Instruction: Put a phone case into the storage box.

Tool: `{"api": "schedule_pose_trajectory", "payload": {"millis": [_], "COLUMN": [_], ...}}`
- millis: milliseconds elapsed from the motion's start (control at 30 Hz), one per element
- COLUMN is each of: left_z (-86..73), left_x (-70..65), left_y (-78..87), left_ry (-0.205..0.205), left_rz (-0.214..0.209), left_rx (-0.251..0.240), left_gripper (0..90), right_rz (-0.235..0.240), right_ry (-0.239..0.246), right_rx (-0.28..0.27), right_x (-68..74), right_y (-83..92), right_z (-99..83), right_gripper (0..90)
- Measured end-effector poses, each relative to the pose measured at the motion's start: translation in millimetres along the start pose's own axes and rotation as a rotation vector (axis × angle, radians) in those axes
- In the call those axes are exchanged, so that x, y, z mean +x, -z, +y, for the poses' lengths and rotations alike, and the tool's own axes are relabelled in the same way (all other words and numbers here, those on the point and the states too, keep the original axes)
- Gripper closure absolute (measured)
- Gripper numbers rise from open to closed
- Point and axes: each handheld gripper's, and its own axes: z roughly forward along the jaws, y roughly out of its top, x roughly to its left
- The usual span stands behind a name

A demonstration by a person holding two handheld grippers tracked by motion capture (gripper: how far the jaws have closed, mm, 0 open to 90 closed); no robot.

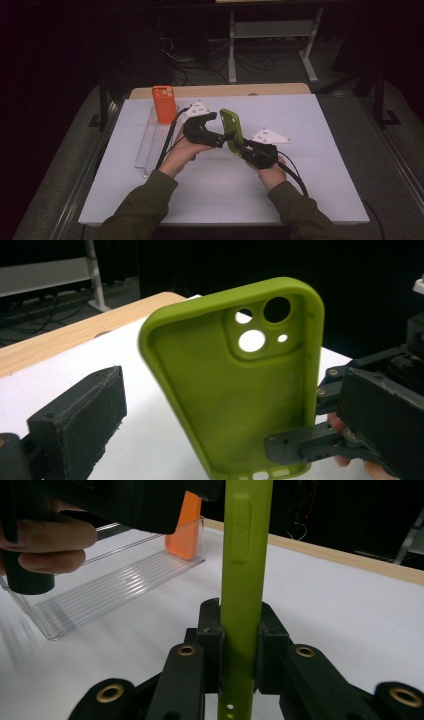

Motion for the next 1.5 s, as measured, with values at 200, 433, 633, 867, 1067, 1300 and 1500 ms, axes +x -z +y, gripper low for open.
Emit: {"api": "schedule_pose_trajectory", "payload": {"millis": [200,433,633,867,1067,1300,1500], "left_z": [-1.7,-5.9,-6.9,-7.3,-6.7,-7.3,-8.3], "left_x": [-1.8,-1.4,-0.2,1.6,3.8,4.2,3.5], "left_y": [-0.9,-5.6,-7.4,-7.1,-5.9,-6.7,-6.8], "left_ry": [-0.013,0.007,0.023,0.044,0.094,0.109,0.110], "left_rz": [0.005,-0.007,-0.017,-0.020,-0.042,-0.034,-0.014], "left_rx": [-0.017,-0.022,-0.037,-0.048,-0.055,-0.042,-0.043], "left_gripper": [0.0,0.0,0.0,0.0,0.0,0.0,2.4], "right_rz": [0.004,0.015,0.027,0.038,0.039,0.035,0.034], "right_ry": [-0.005,0.002,0.020,0.001,-0.001,0.012,0.019], "right_rx": [-0.004,-0.002,-0.006,0.013,0.022,0.036,0.046], "right_x": [2.2,6.0,9.9,15.4,16.8,17.8,18.8], "right_y": [-1.0,-2.7,-5.7,-6.4,-7.8,-9.2,-10.7], "right_z": [-0.2,-0.5,-1.1,-2.1,-3.3,-4.5,-6.0], "right_gripper": [76.0,76.0,76.0,76.0,76.0,76.0,76.0]}}
